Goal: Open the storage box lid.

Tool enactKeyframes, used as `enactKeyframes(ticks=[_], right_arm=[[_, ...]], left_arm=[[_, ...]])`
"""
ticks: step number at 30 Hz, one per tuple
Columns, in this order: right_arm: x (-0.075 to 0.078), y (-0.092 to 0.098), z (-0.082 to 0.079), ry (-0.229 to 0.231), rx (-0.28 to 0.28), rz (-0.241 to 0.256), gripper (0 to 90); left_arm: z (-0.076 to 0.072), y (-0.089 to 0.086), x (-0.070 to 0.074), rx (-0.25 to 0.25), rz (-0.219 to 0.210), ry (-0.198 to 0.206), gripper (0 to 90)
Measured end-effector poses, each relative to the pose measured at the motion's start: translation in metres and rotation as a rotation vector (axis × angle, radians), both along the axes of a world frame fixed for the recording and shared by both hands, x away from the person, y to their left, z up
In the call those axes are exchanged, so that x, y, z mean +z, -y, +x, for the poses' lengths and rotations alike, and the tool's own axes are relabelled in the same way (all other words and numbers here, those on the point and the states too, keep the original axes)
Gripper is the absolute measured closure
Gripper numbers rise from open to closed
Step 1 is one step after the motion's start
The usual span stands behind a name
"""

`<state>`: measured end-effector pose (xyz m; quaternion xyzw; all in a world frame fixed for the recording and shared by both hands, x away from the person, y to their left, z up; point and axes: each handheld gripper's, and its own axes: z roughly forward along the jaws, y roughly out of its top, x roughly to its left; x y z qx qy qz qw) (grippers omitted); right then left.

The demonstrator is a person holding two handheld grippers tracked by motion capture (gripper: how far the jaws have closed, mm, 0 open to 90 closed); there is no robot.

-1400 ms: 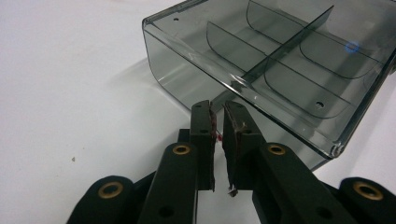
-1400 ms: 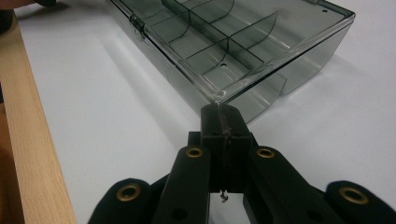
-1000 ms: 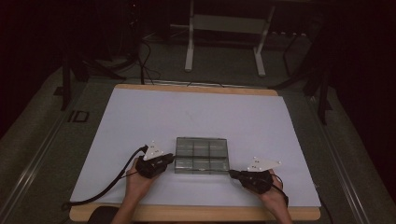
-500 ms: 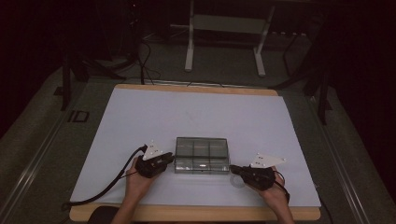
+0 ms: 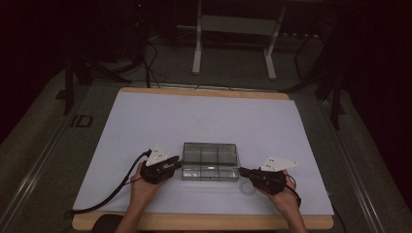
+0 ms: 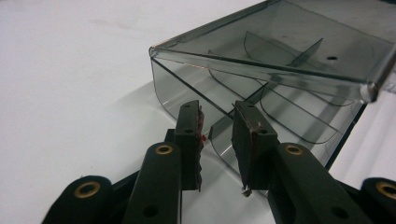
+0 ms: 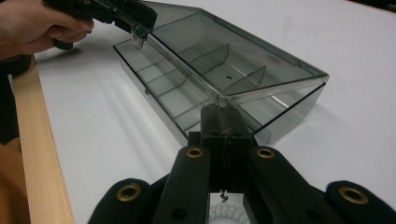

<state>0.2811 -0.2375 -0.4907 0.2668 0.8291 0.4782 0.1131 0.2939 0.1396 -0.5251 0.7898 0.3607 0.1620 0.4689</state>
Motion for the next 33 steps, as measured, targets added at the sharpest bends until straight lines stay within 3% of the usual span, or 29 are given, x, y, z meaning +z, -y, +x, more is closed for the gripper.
enactKeyframes(ticks=[9,20,25,33], right_arm=[[0.003,-0.003,0.004,0.006,0.003,0.006,90.0],[0.000,-0.003,0.005,0.003,-0.019,0.002,88.8],[-0.003,-0.003,0.006,-0.004,-0.023,0.000,88.4],[-0.006,-0.005,0.007,-0.005,-0.034,-0.001,86.7]], left_arm=[[-0.007,0.002,0.011,-0.006,-0.034,0.093,67.3],[-0.009,0.005,0.017,-0.038,-0.027,0.140,64.5],[-0.009,0.003,0.022,-0.033,-0.045,0.154,64.1],[-0.008,0.004,0.030,-0.016,-0.040,0.176,69.2]])
